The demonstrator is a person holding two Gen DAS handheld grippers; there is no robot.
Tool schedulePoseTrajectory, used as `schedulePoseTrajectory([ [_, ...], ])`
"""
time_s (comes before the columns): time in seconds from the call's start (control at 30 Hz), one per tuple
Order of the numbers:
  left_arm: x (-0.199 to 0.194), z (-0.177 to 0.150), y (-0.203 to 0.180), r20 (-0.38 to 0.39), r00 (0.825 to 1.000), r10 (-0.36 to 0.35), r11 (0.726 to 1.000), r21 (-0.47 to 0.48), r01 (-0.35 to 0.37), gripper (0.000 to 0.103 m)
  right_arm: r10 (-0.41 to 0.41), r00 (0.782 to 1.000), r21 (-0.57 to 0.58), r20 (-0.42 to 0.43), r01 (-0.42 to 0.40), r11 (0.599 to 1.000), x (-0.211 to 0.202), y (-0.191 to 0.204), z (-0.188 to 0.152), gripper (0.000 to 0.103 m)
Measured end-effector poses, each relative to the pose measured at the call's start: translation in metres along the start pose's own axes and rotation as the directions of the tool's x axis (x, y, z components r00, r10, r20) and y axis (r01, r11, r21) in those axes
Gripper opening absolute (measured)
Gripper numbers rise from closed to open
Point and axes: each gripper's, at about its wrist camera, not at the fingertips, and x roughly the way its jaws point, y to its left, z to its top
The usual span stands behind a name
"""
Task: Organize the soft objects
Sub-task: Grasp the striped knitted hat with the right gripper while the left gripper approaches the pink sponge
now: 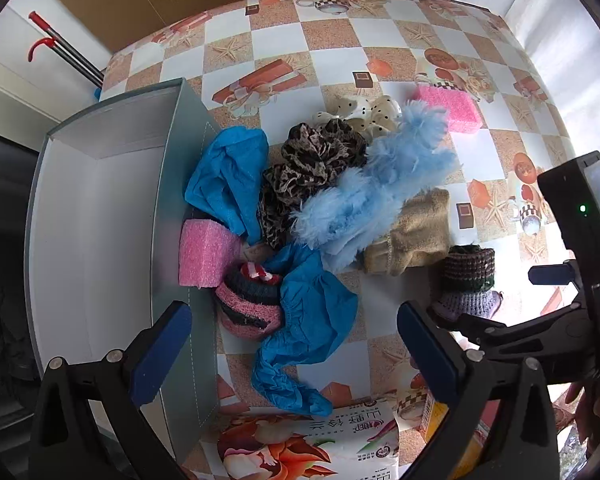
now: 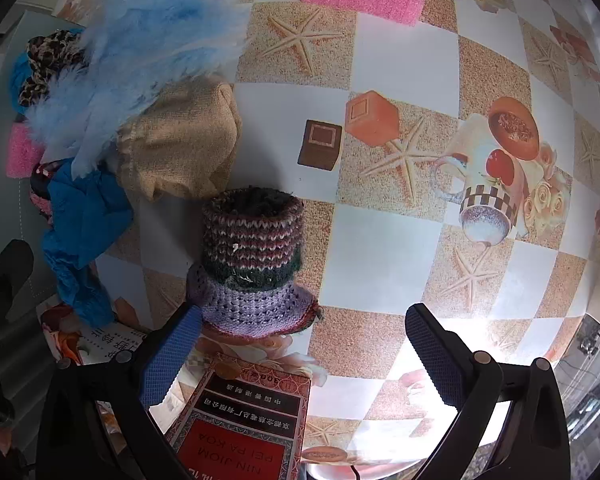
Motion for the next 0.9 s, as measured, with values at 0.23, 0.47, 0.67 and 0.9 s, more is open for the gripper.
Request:
schedulePoseTrajectory([
  [0.23,-0.007,0.027,-0.022,0.064,0.998,0.003,0.995,0.101,-0.010,0.103,-0.007,1.000,-0.008,-0.012,0.007,1.000,0.017,0.002,0.021,0.102],
  [0.47,-0.005,0.037,-0.040,0.049,0.998,-0.024,0.992,0.128,0.018,0.103,-0.084,0.996,0.043,0.042,0.083,0.996,0.013,-0.048,-0.002,0.102],
  [0.67,-0.011,0.056,-0.062,0.051,0.997,-0.065,0.986,0.156,0.057,0.103,-0.043,0.997,0.171,0.069,0.031,0.985,0.012,-0.102,-0.018,0.102],
  [0.9,-0.011,0.087,-0.072,0.042,0.997,-0.072,0.989,0.136,0.066,0.103,0.071,0.981,-0.029,0.179,-0.067,0.997,0.007,-0.077,-0.008,0.102],
])
